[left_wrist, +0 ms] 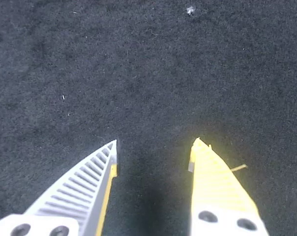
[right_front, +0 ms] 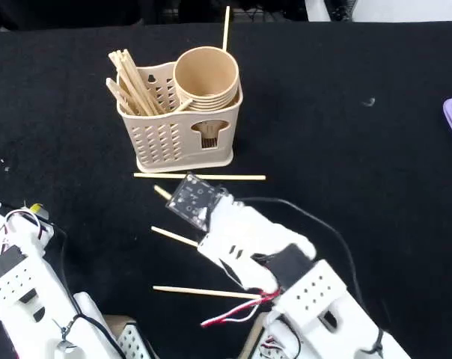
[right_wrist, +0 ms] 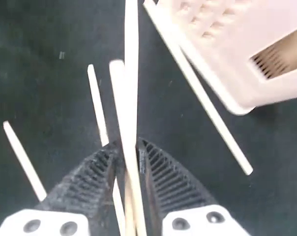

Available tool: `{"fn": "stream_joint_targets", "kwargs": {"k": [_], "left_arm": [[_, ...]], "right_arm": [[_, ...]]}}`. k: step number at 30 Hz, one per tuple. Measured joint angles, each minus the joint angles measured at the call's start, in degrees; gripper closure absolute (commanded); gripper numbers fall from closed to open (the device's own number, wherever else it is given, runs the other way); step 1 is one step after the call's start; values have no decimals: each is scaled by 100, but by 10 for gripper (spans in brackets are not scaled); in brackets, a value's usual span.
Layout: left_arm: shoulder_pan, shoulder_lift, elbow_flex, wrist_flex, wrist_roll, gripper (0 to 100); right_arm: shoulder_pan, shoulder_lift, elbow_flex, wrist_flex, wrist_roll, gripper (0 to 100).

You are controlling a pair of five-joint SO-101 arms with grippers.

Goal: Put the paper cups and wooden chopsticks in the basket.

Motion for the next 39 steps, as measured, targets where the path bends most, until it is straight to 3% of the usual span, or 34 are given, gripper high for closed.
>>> {"fn": "stream_joint_targets", "kwargs": {"k": [6,15,21,29,35,39], "left_arm": [[0,0,0,0,0,761],[0,9,79,0,0,761],[9,9,97,0,0,761],[44,9,97,0,0,761],[44,9,97,0,0,761],[44,9,97,0,0,761]], "right_arm": [[0,-149,-114,-703,-220,988],[-501,-105,-1582,-879,-659,988],[-527,1046,-2673,-1187,-941,988],[-325,1890,-3648,-3288,-1046,988],[0,2804,-3991,-4941,-1591,987],[44,3341,-4343,-5495,-1653,987]]}}
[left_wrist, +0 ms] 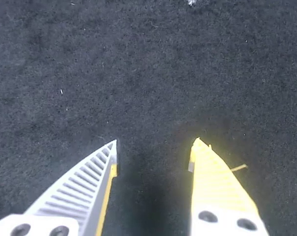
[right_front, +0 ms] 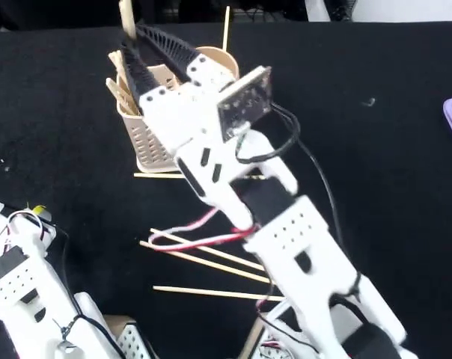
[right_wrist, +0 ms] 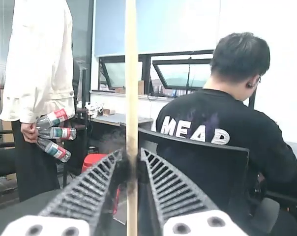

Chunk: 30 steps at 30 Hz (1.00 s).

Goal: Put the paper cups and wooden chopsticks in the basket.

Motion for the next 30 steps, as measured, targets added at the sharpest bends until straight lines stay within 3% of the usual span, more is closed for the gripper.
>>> {"fn": "stream_joint_targets", "kwargs": {"k": [10,15,24,30], "left_arm": [[0,0,0,0,0,761],[0,0,0,0,0,761],[0,0,0,0,0,761],[0,0,0,0,0,761]], "right_arm": [[264,747,-193,-79,0,979],[299,853,-44,202,-9,826],[299,141,-105,1960,-44,914],[44,-1090,448,4404,0,875]]}}
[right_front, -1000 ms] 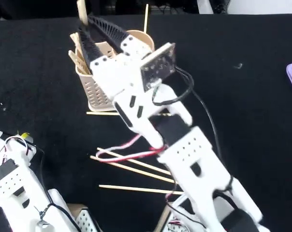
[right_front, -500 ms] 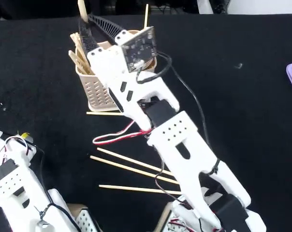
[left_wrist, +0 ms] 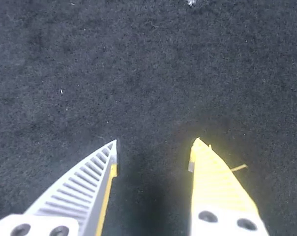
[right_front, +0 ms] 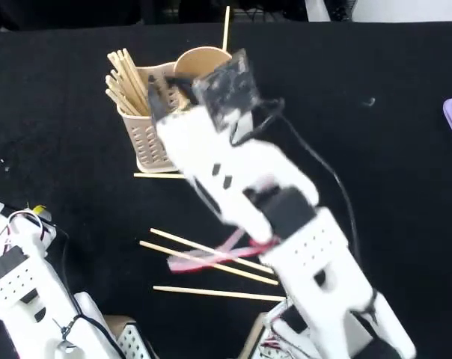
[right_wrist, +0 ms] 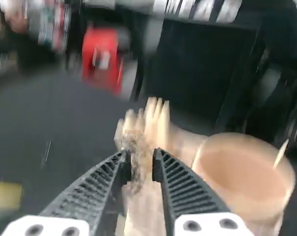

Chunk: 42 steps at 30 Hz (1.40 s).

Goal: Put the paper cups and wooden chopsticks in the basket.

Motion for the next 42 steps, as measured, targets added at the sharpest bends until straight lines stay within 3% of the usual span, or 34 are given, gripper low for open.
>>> {"fn": "stream_joint_targets", "kwargs": {"k": [5,11,16,26,35,42], "left_arm": [[0,0,0,0,0,761],[0,0,0,0,0,761],[0,0,0,0,0,761],[0,0,0,0,0,761],[0,0,0,0,0,761],[0,0,0,0,0,761]], "right_arm": [[-229,-176,1336,1846,1099,791],[-413,-176,3385,1618,2418,790],[-431,-176,4369,765,2514,790],[-589,-149,4510,589,2514,789],[-659,1451,4009,62,2391,791],[-404,2488,3288,35,2391,979]]}}
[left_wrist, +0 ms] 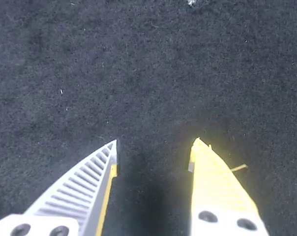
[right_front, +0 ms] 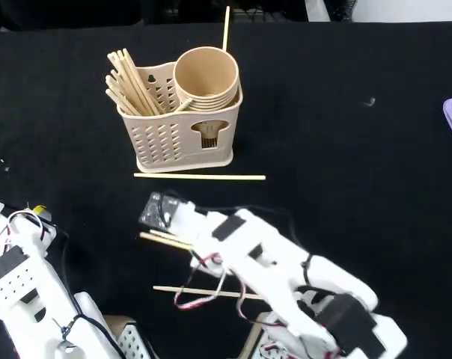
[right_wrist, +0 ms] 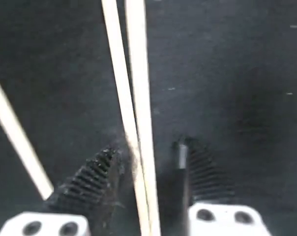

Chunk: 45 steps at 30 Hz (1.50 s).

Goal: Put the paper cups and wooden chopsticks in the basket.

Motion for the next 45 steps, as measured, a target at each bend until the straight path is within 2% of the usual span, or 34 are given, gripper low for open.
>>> {"fn": "stream_joint_targets", "kwargs": {"k": [9,15,20,25,30,36,40,45], "left_arm": [[0,0,0,0,0,761],[0,0,0,0,0,761],[0,0,0,0,0,761],[0,0,0,0,0,761],[0,0,0,0,0,761],[0,0,0,0,0,761],[0,0,0,0,0,761],[0,0,0,0,0,761]], "right_arm": [[273,132,-501,308,18,988],[501,-1143,-993,1292,9,988],[484,-2031,-1064,1495,-9,988],[484,-2927,-2075,1433,-686,987],[484,-3297,-2954,325,-1486,987],[484,-3209,-2910,-2365,-2136,987],[484,-2488,-2716,-4035,-2277,987],[484,-1433,-2716,-5231,-2286,986]]}}
